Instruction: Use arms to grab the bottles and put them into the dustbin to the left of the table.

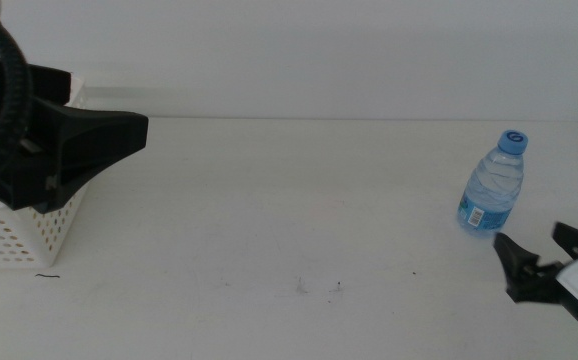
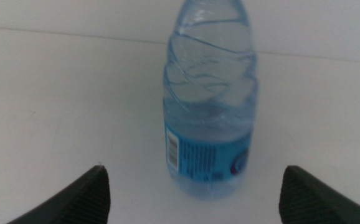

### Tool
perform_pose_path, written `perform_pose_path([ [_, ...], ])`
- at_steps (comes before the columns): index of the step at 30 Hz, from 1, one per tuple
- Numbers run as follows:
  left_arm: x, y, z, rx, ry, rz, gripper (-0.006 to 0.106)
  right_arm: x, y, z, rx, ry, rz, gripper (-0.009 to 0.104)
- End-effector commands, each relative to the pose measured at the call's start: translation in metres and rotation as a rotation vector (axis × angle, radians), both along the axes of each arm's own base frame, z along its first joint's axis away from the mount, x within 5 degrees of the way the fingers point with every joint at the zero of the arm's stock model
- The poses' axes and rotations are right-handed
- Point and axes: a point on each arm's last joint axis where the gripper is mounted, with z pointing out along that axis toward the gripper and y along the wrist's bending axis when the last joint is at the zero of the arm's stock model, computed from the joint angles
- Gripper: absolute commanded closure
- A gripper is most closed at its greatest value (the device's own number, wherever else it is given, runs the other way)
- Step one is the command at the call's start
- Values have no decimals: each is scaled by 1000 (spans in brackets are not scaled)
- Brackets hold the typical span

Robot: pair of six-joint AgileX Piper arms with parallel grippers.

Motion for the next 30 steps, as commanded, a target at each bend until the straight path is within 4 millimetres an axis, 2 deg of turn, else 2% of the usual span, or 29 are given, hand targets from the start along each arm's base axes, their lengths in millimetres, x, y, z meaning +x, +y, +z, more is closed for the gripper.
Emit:
perform_pose_path([
  [1, -1, -1, 0, -12, -5, -1, 7, 16, 1, -4, -18, -22, 20, 5],
  [11, -1, -1, 0, -6, -10, -4, 7, 75, 0, -27, -15, -36, -3, 5],
  [19, -1, -1, 0, -7, -9, -4, 7, 108, 0, -34, 15, -73, -31, 6],
  [20, -1, -1, 0, -7, -9, -4, 7, 110, -1, -33, 18, -78, -37, 10],
  [21, -1, -1, 0, -7, -9, -4, 7, 111, -2, -33, 20, -82, -47, 19],
  [22, -1, -1, 0, -7, -9, -4, 7, 111, -2, -32, 21, -87, -51, 34],
  [23, -1, -1, 0, -7, -9, -4, 7, 112, -2, -31, 19, -98, -50, 50],
  [25, -1, -1, 0, -7, -9, -4, 7, 112, 0, -30, 21, -114, -30, 98],
  [27, -1, -1, 0, -7, -9, -4, 7, 112, 5, -25, 30, -125, -21, 96],
  [30, -1, -1, 0, -7, -9, -4, 7, 112, 24, -12, 39, -167, 32, 97],
])
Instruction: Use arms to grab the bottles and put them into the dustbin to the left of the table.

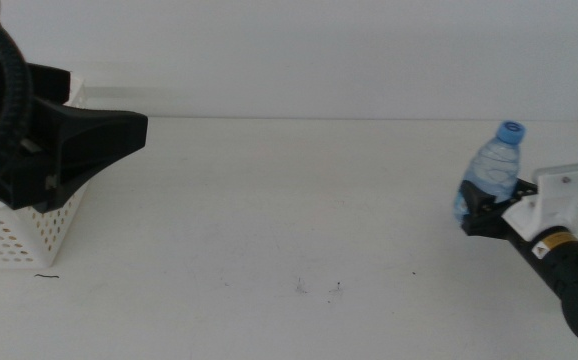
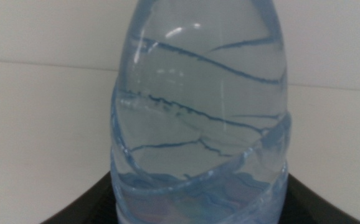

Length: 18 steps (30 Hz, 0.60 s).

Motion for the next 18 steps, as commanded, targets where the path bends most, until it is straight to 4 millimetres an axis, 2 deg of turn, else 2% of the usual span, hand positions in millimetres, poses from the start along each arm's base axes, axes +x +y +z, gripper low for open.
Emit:
perform_pose_path([
  [1, -1, -1, 0, -12, -3, -3, 7, 3, 22, 28, 17, -134, 75, 97],
  [5, -1, -1, 0, -12, -3, -3, 7, 17, 71, 52, 19, -133, 210, 97],
  [10, -1, -1, 0, -12, -3, -3, 7, 41, 152, 75, -13, -131, 393, 97],
  [14, -1, -1, 0, -11, -4, -4, 7, 54, 202, 71, -24, -120, 475, 97],
  [18, -1, -1, 0, -11, -4, -4, 7, 63, 242, 52, -7, -120, 535, 97],
])
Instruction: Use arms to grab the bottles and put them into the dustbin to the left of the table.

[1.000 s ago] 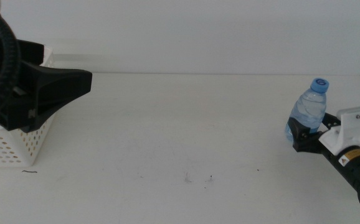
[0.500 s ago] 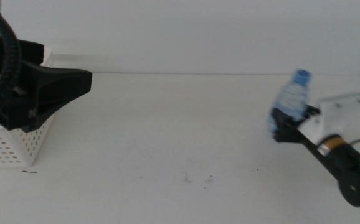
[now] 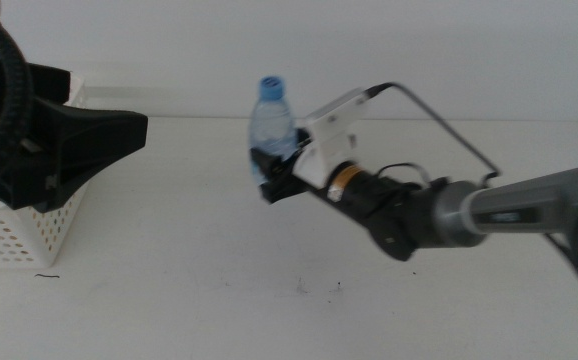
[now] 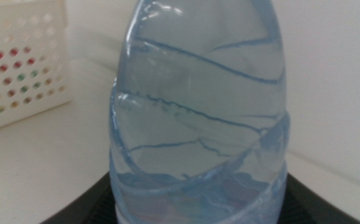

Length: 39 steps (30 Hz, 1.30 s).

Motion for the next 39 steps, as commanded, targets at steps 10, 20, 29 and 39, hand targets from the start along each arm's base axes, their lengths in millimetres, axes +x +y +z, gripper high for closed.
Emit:
perform_pose_path([
  [10, -1, -1, 0, -11, -4, -4, 7, 15, 49, -31, 39, -42, 68, 91],
  [20, 0, 0, 1, -15, -17, 9, 7, 11, 43, -39, -69, 172, 39, 3],
  [29, 0, 0, 1, -15, -17, 9, 7, -40, 2, 35, -130, 324, -21, 3],
  [39, 1, 1, 0, 8, -21, 16, 7, -150, -84, 196, -314, 427, -149, 3],
])
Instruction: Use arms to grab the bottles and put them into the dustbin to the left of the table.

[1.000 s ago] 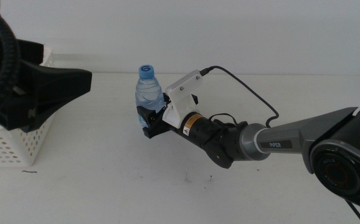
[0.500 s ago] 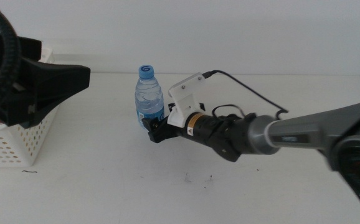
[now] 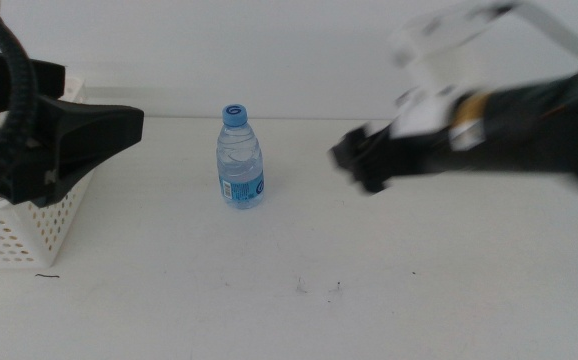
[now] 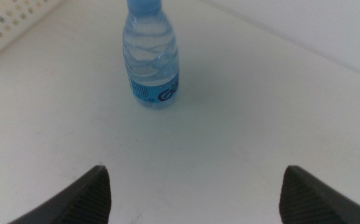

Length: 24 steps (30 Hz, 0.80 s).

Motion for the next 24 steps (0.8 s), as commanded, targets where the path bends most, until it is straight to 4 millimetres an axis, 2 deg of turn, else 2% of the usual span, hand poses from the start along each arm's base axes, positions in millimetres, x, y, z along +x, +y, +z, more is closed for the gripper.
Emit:
perform_pose_path([
  [1, 0, 0, 0, 4, -6, 0, 7, -28, -21, 41, -15, 0, 20, 3],
  [5, 0, 0, 0, 4, -6, 0, 7, -62, -49, 109, 77, -89, 3, 3],
  [7, 0, 0, 0, 4, -6, 0, 7, -74, -60, 131, 107, -129, 0, 3],
  [9, 0, 0, 0, 4, -6, 0, 7, -82, -67, 144, 127, -154, -3, 3],
  [24, 0, 0, 0, 3, -5, 0, 7, -84, -68, 151, 160, -192, 4, 3],
])
